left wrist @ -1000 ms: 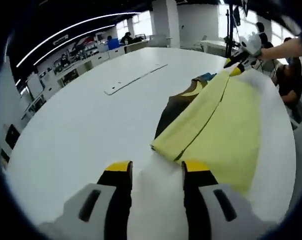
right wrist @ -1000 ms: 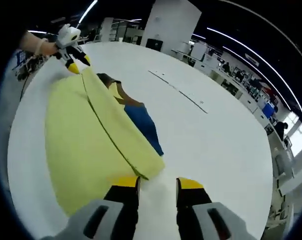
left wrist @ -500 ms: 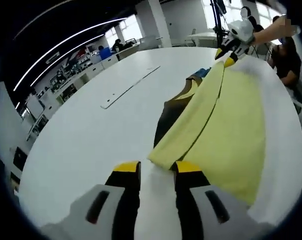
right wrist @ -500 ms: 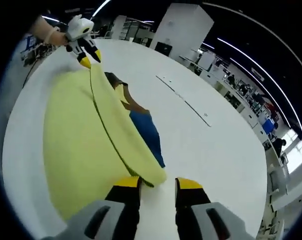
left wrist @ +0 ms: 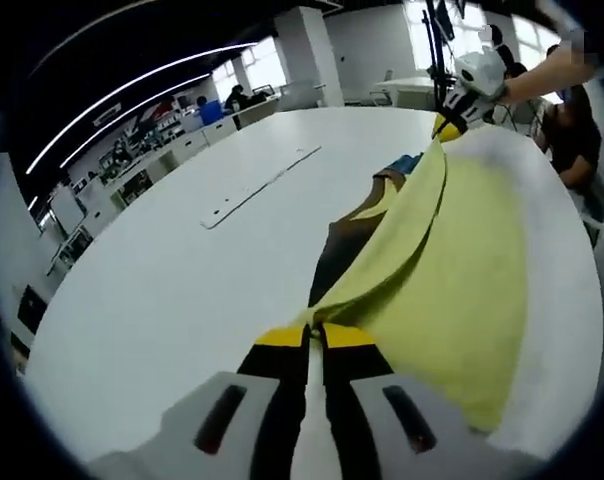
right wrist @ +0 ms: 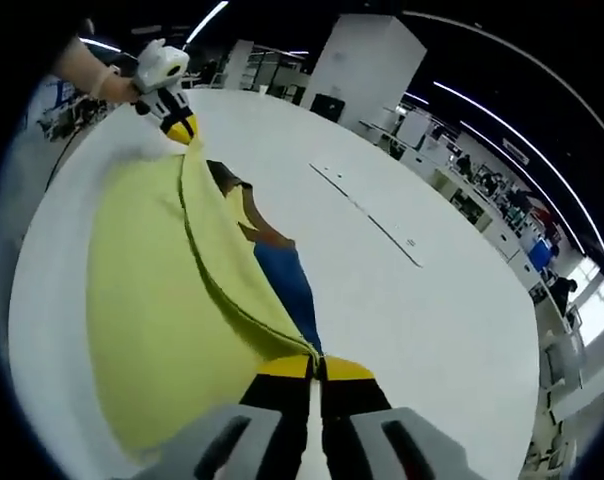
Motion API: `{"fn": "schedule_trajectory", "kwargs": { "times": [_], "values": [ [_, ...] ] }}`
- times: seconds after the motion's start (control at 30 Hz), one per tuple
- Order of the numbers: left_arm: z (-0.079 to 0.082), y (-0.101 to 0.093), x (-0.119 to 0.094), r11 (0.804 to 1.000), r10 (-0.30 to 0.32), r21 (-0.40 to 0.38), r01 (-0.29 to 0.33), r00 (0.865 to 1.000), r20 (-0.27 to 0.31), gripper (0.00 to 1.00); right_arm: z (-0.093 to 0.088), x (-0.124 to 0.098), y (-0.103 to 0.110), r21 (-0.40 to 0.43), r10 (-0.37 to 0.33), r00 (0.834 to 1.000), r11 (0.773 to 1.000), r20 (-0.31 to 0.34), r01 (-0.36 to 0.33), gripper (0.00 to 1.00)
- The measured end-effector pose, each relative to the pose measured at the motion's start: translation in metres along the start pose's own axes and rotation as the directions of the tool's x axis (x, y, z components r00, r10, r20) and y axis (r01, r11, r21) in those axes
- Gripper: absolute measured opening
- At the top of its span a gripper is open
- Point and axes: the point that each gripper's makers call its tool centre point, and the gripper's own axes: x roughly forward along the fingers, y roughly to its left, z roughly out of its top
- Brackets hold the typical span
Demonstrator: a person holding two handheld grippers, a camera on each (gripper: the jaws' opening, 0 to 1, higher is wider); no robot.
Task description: Fold the garment on the visible template until the final outline fits inside the template.
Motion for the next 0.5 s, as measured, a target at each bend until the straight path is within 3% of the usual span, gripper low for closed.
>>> {"fn": "schedule_trajectory", "kwargs": {
  "times": [0.1, 0.17, 0.2, 0.23, 0.27, 0.3, 0.33, 0.37, 0.4, 0.5],
  "values": [
    [-0.001, 0.007, 0.006, 0.992, 0.008, -0.128, -0.009, 1.0, -0.013, 0.01, 0.002, 0.005, -0.009, 0.08, -0.022, 1.0, 0.997, 0.001, 0.022, 0.0],
    [-0.008, 0.009, 0.012, 0.969, 0.01, -0.246, -0.022, 0.999, -0.052, 0.0, 0.0, 0.01, -0.012, 0.152, -0.023, 1.0, 0.988, -0.005, 0.023, 0.0],
    [-0.006, 0.01, 0.014, 0.958, 0.007, -0.287, -0.017, 0.999, -0.036, 0.0, -0.003, 0.013, -0.013, 0.176, -0.023, 1.0, 0.984, -0.014, 0.025, 0.0],
    [-0.008, 0.012, 0.016, 0.928, 0.014, -0.372, -0.027, 0.999, -0.038, 0.0, -0.007, 0.015, -0.016, 0.207, -0.024, 0.999, 0.978, -0.031, 0.03, 0.0],
    [-0.007, 0.015, 0.017, 0.909, 0.024, -0.414, -0.035, 0.999, -0.03, 0.0, -0.006, 0.016, -0.018, 0.223, -0.029, 0.999, 0.974, -0.028, 0.035, 0.0],
    [-0.004, 0.018, 0.017, 0.876, 0.038, -0.481, -0.035, 0.999, -0.004, 0.0, -0.005, 0.017, -0.018, 0.247, -0.028, 0.999, 0.968, -0.021, 0.032, 0.0],
    [-0.004, 0.018, 0.017, 0.866, 0.036, -0.5, -0.033, 0.999, -0.002, 0.0, -0.005, 0.018, -0.018, 0.274, -0.027, 0.999, 0.961, -0.02, 0.032, 0.0],
    [-0.005, 0.02, 0.017, 0.842, 0.037, -0.538, -0.035, 0.999, -0.007, 0.0, -0.005, 0.019, -0.019, 0.267, -0.028, 0.999, 0.963, -0.022, 0.033, 0.0],
    [-0.007, 0.022, 0.017, 0.838, 0.043, -0.544, -0.043, 0.999, -0.014, 0.0, -0.007, 0.02, -0.019, 0.277, -0.025, 0.999, 0.96, -0.03, 0.033, 0.0],
    [-0.005, 0.022, 0.018, 0.851, 0.045, -0.524, -0.04, 0.999, -0.004, 0.0, -0.008, 0.022, -0.017, 0.297, -0.018, 0.999, 0.955, -0.041, 0.029, 0.0]
  ]
}}
